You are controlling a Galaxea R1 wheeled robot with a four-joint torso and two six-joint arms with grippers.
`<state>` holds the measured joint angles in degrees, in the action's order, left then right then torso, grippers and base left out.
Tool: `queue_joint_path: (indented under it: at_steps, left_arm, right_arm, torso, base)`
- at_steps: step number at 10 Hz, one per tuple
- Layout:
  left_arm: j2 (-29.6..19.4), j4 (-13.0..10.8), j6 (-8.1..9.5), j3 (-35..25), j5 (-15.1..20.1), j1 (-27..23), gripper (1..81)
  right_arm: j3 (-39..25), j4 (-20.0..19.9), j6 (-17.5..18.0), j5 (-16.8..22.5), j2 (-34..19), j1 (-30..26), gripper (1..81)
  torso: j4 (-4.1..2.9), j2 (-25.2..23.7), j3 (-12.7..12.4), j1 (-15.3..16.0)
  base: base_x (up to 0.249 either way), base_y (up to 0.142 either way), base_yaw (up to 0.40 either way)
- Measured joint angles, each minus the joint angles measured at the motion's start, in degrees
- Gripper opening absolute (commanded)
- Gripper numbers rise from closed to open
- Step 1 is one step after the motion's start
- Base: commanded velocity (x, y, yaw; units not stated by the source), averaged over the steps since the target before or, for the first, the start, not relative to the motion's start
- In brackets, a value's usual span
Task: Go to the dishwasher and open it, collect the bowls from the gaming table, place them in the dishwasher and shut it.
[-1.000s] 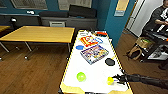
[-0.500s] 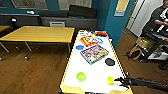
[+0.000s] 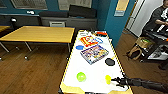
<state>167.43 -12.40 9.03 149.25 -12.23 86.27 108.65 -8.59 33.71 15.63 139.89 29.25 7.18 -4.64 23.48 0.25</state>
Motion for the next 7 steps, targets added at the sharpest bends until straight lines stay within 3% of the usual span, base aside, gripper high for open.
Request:
queue_joint_path:
  at_steps: [2, 7]
  left_arm:
    - [0.02, 0.0, 0.0, 0.0, 0.0, -0.02, 81.1]
    - [0.07, 0.0, 0.0, 0.0, -0.04, -0.02, 81.1]
  right_arm:
    - [2.07, -0.02, 0.02, 0.46, 1.76, -0.28, 81.1]
    - [2.89, -0.2, 0.05, 1.1, 0.49, -1.38, 81.1]
  torso:
    - [0.0, 0.0, 0.0, 0.0]
    - [0.0, 0.0, 0.0, 0.0]
  base:
    - [0.0, 0.0, 0.0]
    - [0.0, 0.0, 0.0]
